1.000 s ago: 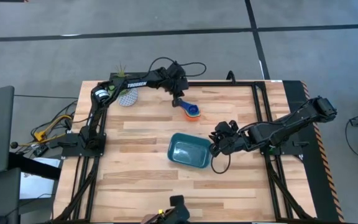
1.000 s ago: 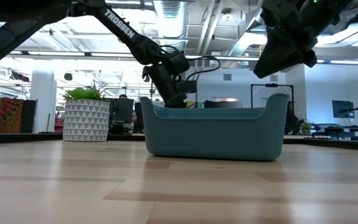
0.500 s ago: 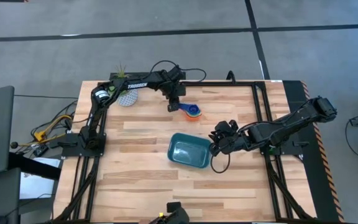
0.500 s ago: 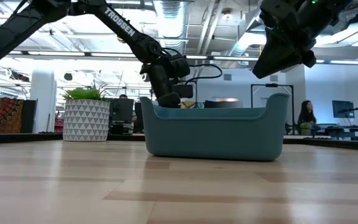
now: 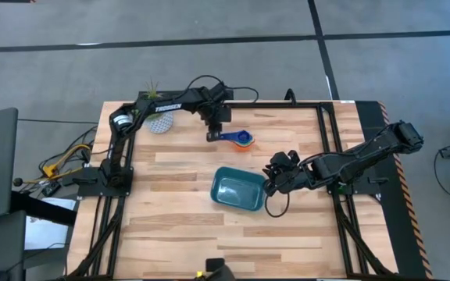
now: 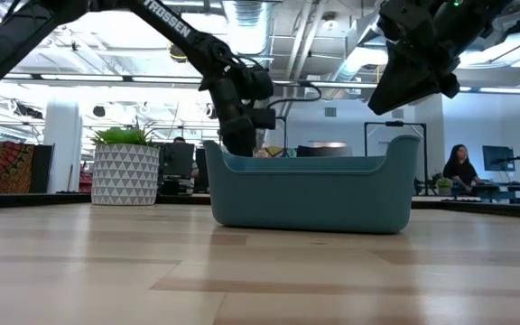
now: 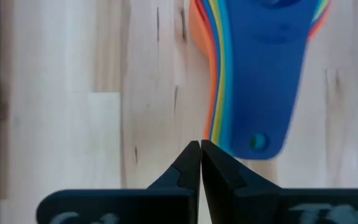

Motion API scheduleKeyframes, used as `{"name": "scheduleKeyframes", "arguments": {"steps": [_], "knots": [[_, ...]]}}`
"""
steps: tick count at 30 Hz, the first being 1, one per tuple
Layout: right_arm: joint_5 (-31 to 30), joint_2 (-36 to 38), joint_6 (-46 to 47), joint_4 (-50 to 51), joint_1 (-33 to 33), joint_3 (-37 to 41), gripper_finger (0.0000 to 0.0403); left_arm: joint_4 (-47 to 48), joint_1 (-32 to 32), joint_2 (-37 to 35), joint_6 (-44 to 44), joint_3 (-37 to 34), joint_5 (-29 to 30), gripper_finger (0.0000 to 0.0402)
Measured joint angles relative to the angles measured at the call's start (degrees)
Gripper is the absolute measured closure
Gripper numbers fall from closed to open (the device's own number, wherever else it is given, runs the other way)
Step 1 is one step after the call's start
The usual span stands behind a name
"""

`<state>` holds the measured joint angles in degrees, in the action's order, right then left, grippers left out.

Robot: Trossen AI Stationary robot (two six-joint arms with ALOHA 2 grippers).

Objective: Nest measuring cups in basket
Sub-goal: Adjust the measuring cups, then put the nested measuring cups into the green bin

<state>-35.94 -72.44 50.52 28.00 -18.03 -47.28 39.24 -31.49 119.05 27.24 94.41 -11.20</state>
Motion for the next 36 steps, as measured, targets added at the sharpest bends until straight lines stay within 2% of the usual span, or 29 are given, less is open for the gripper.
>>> {"name": "scheduleKeyframes", "arguments": {"steps": [10,15,20,26,29,31,36], "knots": [[0.25,0.15,0.05,2.48,-3.34,0.01,0.0295,4.69,-2.25,-5.50,0.62,0.00,-0.62,0.0401],[0.36,0.15,3.70,6.73,-6.22,-0.01,0.0295,6.64,-2.71,-6.05,0.11,-1.38,-3.28,0.0401],[0.10,0.15,14.58,16.68,-9.82,0.01,0.0295,2.75,-2.67,-9.27,0.25,-10.33,-3.12,0.0401],[-1.45,0.09,25.22,24.61,-13.63,0.64,0.0295,-11.35,-2.71,-19.64,-2.84,-24.89,-2.27,0.0401],[-1.13,0.07,26.02,18.94,-14.56,4.53,0.0296,-18.32,-2.41,-24.46,-5.55,-30.70,-1.93,0.0400],[0.45,0.07,26.10,11.21,-14.68,7.93,0.0296,-21.44,-1.89,-26.57,-5.97,-33.80,-1.86,0.0394],[2.37,0.02,26.20,-7.14,-15.38,15.98,0.0296,-30.55,-0.31,-27.40,-6.19,-38.69,-1.82,0.0346]]}}
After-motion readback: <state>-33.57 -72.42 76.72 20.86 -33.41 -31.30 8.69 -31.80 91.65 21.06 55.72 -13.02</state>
